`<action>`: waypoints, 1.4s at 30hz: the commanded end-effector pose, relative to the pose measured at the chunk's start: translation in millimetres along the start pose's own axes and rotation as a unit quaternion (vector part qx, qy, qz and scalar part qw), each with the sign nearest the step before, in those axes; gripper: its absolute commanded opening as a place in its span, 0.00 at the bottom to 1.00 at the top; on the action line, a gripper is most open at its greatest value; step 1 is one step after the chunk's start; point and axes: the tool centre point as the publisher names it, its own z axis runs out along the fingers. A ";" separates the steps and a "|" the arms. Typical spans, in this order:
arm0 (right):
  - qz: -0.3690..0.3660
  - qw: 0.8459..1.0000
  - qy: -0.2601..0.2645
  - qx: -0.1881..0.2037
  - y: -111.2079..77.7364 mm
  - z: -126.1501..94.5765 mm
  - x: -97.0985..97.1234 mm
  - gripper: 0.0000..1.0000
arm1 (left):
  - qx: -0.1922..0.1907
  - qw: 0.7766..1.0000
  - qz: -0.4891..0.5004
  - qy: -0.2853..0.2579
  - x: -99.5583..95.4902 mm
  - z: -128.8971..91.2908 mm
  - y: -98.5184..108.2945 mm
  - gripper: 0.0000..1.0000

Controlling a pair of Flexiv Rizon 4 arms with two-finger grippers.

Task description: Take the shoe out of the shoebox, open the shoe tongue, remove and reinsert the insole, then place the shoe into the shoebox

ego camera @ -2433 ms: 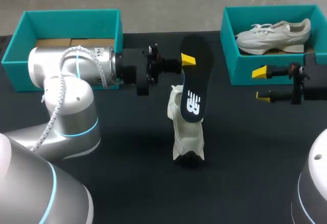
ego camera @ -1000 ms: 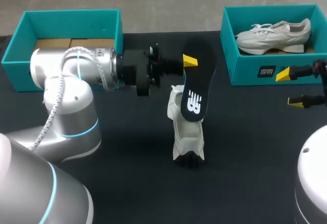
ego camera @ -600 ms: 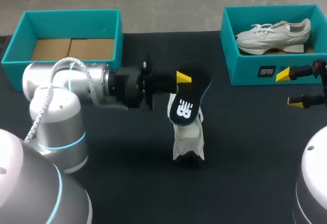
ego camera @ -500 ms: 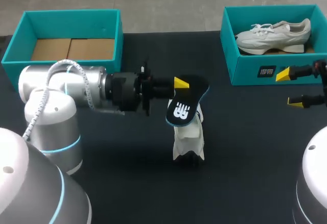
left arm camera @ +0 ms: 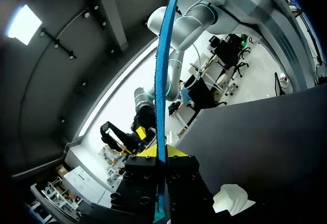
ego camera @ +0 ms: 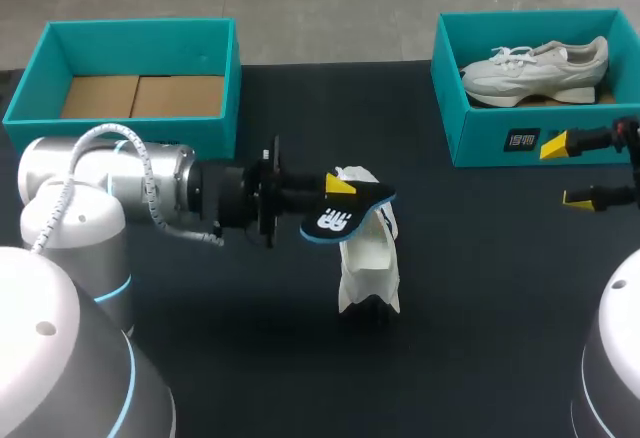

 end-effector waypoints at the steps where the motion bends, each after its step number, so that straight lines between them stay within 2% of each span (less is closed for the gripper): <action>1: 0.001 1.000 -0.002 -0.001 -1.7 -0.9 0.3 1.00 | 0.002 1.000 -0.025 0.010 10.8 6.1 -1.7 0.00; 5: 0.001 1.000 -0.002 -0.001 -1.7 -0.9 0.3 1.00 | 0.006 0.999 -0.047 0.019 30.9 9.9 1.0 0.00; 12: 0.001 1.000 -0.002 -0.001 -1.7 -0.9 0.3 1.00 | 0.005 0.997 -0.077 0.024 57.3 7.2 18.1 0.00; 17: 0.001 1.000 -0.002 -0.001 -1.7 -0.9 0.3 1.00 | -0.011 0.995 -0.090 0.033 72.9 9.5 32.1 0.00; 29: 0.001 1.000 -0.002 -0.001 -1.7 -0.9 0.3 1.00 | -0.045 0.994 -0.098 0.015 84.9 8.4 52.5 0.00; 41: 0.001 1.000 -0.002 -0.001 -1.7 -0.9 0.3 1.00 | -0.045 0.994 -0.098 0.015 84.9 8.4 52.5 0.00; 42: 0.001 1.000 -0.002 -0.001 -1.7 -0.9 0.3 1.00 | -0.042 0.993 -0.110 0.021 86.9 8.5 57.3 0.00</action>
